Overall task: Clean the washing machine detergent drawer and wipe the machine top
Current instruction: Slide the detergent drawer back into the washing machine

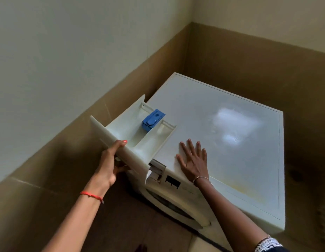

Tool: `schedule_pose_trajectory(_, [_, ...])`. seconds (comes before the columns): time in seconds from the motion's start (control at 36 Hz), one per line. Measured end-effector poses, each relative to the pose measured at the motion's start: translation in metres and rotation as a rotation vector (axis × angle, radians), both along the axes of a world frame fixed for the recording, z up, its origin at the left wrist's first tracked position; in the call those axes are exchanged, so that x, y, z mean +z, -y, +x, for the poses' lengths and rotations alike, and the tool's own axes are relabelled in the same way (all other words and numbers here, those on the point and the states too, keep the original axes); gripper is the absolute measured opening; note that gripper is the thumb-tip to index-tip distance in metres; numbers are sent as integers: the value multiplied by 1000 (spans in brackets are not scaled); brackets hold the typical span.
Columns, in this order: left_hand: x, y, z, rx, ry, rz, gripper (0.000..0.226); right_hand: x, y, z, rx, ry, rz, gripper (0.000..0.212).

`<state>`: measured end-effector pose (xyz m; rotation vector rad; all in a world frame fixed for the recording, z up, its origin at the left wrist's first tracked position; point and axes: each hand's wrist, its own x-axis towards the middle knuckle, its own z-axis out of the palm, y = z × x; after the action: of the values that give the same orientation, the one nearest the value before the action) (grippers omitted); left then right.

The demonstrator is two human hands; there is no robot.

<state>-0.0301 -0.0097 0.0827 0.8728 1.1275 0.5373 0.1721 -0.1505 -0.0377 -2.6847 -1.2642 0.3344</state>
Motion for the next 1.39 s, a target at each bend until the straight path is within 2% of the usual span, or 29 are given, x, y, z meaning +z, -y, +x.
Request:
schedule_pose_trajectory(0.14, [-6,15,-53,-15,1,27,28,3,-2,-3,-15,-2,7,71])
schedule_pose_trajectory(0.25, [-20,29,-82,36,3,-2,9,5,-2,-5,-25,10,26,70])
schedule_pose_trajectory(0.39, [-42,45,-110,81,38,-40,17,5,-3,-5,-35,42,57,59])
schedule_pose_trajectory(0.44, [-49,52,-118,99,45,-64,9,5,-3,-5,-31,56,55,57])
schedule_pose_trajectory(0.5, [-56,56,-125,107,60,-98,17,5,-5,-6,-30,74,43,56])
schedule_pose_trajectory(0.58, [-62,64,-133,119,58,-106,9,8,-7,-6,-21,98,22,57])
schedule_pose_trajectory(0.67, [-75,64,-143,73,47,-97,63,12,-14,-9,-47,93,35,71])
schedule_pose_trajectory(0.69, [-79,64,-145,67,31,-101,70,12,-17,-12,-80,67,50,69])
schedule_pose_trajectory(0.78, [-92,64,-148,37,0,-119,73,8,-27,-22,-166,-3,65,62])
schedule_pose_trajectory(0.92, [-116,64,-146,54,-25,-148,92,3,-29,-24,-175,42,38,66])
schedule_pose_trajectory(1.17, [-143,64,-148,99,11,-181,90,1,-30,-25,-167,87,56,63])
schedule_pose_trajectory(1.39, [-161,58,-140,107,51,-152,77,-3,-30,-24,-161,122,60,61])
